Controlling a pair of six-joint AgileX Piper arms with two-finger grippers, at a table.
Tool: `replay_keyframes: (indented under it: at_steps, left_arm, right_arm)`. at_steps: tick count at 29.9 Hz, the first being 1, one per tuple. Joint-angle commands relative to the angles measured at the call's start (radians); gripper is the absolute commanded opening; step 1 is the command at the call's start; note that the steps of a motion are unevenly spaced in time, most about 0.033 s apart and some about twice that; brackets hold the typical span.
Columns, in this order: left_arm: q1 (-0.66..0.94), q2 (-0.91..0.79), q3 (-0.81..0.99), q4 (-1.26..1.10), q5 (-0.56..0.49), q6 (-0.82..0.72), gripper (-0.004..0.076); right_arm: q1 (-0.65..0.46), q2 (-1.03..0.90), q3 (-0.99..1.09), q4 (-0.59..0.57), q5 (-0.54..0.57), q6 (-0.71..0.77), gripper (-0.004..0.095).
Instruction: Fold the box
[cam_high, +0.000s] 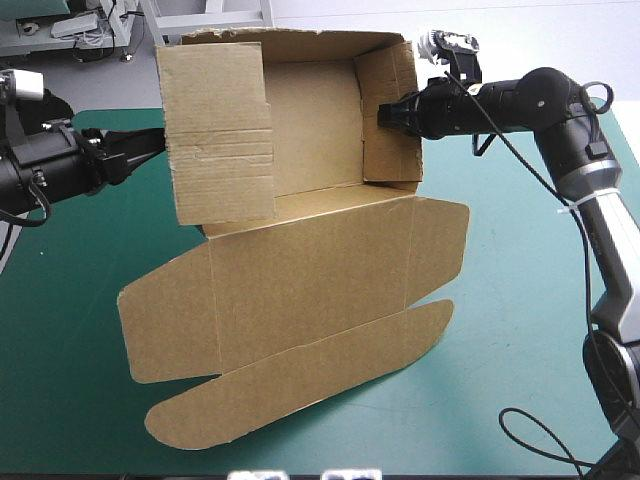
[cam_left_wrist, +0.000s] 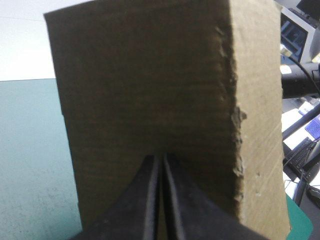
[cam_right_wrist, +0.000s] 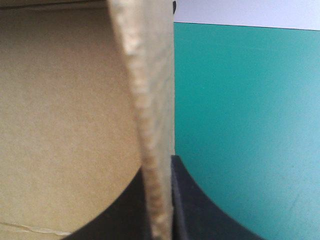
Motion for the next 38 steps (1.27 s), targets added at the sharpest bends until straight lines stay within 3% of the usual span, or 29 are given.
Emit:
replay_keyframes:
  at_steps: [1,6,8,19,38]
  left_arm:
    - [-0.043,-0.009,-0.028,-0.061,0.041,-0.006,0.0098]
    - [-0.103,0.012,-0.028,-0.038,0.039,-0.006,0.0342]
    - [-0.115,0.012,-0.028,-0.038,0.039,-0.006,0.0382]
    - [-0.117,0.014,-0.028,-0.016,0.039,-0.028,0.0384]
    - [-0.184,0.106,-0.028,0.414,0.003,-0.238,0.0384]
  right_arm:
    - [0.000,-0.048,-0.028,0.068,-0.063,0.000,-0.0014]
    - [0.000,-0.043,-0.028,0.057,-0.063,-0.002,-0.0014]
    - [0.000,-0.036,-0.028,0.046,-0.063,-0.006,-0.0014]
    - [0.000,0.027,-0.028,0.040,-0.068,-0.006,-0.0014]
    - [0.170,0.038,-0.028,-0.051,-0.166,0.003,-0.0010]
